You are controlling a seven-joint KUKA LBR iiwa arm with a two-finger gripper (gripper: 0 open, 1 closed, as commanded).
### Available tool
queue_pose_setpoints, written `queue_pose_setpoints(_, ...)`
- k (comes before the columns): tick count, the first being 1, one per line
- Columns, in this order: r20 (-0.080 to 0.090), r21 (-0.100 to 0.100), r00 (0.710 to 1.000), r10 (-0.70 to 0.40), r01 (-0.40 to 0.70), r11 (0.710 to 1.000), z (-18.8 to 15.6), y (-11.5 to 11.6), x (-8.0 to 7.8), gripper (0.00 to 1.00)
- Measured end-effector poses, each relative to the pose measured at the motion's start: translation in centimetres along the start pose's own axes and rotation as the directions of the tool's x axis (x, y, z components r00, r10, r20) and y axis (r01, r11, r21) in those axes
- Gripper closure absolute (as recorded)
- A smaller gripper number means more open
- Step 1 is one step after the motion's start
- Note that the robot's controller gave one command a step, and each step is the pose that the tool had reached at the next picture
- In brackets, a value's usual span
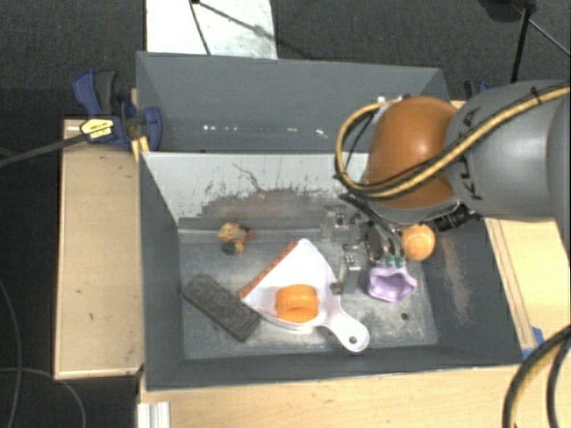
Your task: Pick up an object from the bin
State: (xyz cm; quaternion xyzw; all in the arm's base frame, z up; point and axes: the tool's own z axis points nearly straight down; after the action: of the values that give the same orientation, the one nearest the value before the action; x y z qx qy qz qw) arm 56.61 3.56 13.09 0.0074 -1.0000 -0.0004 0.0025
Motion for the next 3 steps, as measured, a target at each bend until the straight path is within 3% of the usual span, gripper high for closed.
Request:
queue_pose_setpoints(1, 0.008, 0.0, 1.0, 0.001, -0.001, 1.0, -0.5, 0.0, -0.2, 0.0)
queue_pose_setpoints(3, 0.008, 0.003, 0.987, -0.161, 0.161, 0.987, 3.4, -6.8, -1.4, 0.0)
